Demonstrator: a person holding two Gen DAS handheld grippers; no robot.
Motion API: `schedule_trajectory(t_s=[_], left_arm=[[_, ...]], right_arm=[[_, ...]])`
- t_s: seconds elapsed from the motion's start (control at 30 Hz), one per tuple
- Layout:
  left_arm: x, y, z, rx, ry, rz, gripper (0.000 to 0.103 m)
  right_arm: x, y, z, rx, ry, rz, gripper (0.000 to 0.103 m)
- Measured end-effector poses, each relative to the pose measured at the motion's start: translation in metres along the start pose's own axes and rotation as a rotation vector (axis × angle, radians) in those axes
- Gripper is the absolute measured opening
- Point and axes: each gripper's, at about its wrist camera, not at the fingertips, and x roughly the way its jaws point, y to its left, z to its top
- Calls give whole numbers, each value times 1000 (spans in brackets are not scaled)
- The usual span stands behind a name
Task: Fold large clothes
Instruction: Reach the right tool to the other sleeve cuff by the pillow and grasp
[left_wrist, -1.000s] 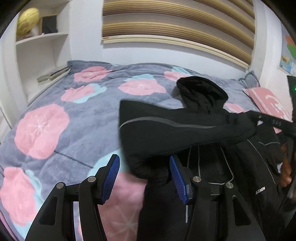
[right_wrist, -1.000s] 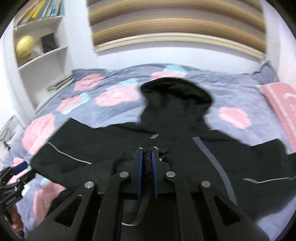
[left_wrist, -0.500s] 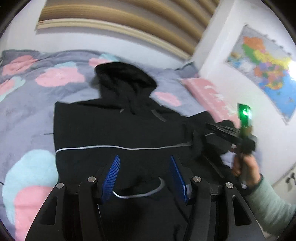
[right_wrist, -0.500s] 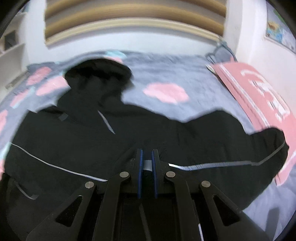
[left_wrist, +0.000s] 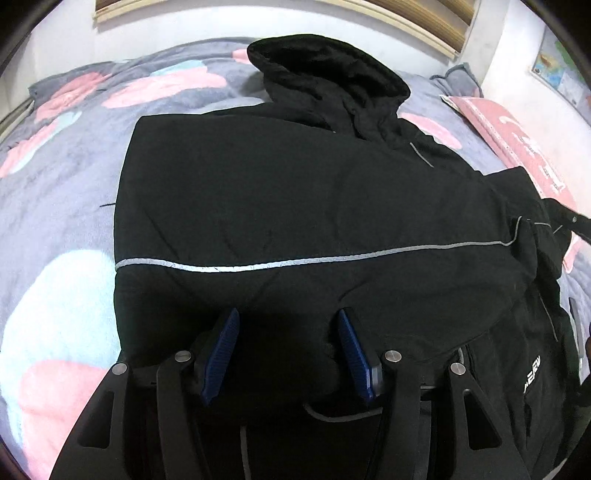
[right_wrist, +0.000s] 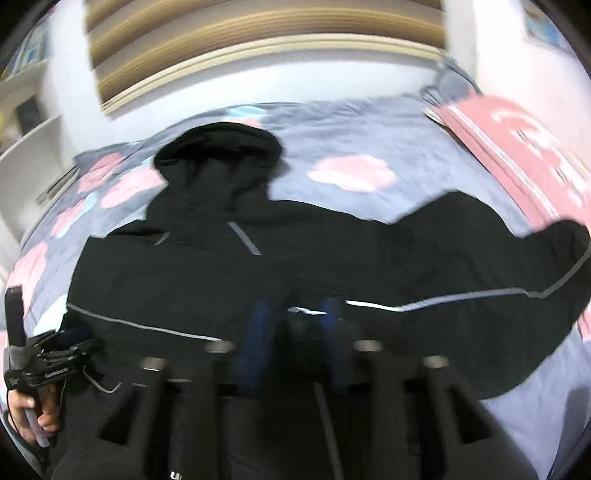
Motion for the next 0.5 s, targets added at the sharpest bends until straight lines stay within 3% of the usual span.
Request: schedule_trajectory(t_s=[0.07,0.1,0.17,0.23,0.37,0.5], left_arm=[[-1,-2,-5,16,-19,14,57],[-1,-2,-5,25,-26,22,57],[-1,-5,-8,49,-39,41,58],[1,-8,-9,72,-46,65,59],[2,-13,-10,112,-62,115,61],[-5,-19,-3,109,-65,129,61]], right_arm=[[13,15,-6,-36,11,-15,57],[33,21,-15,-49,65,-33,57],[67,16,-33,-35,160,-62,46],[88,8,-48,-34,193,-70,46],[78,6,-49,-49,189,-64,46],[33,-26,-40,50,154,36,45]])
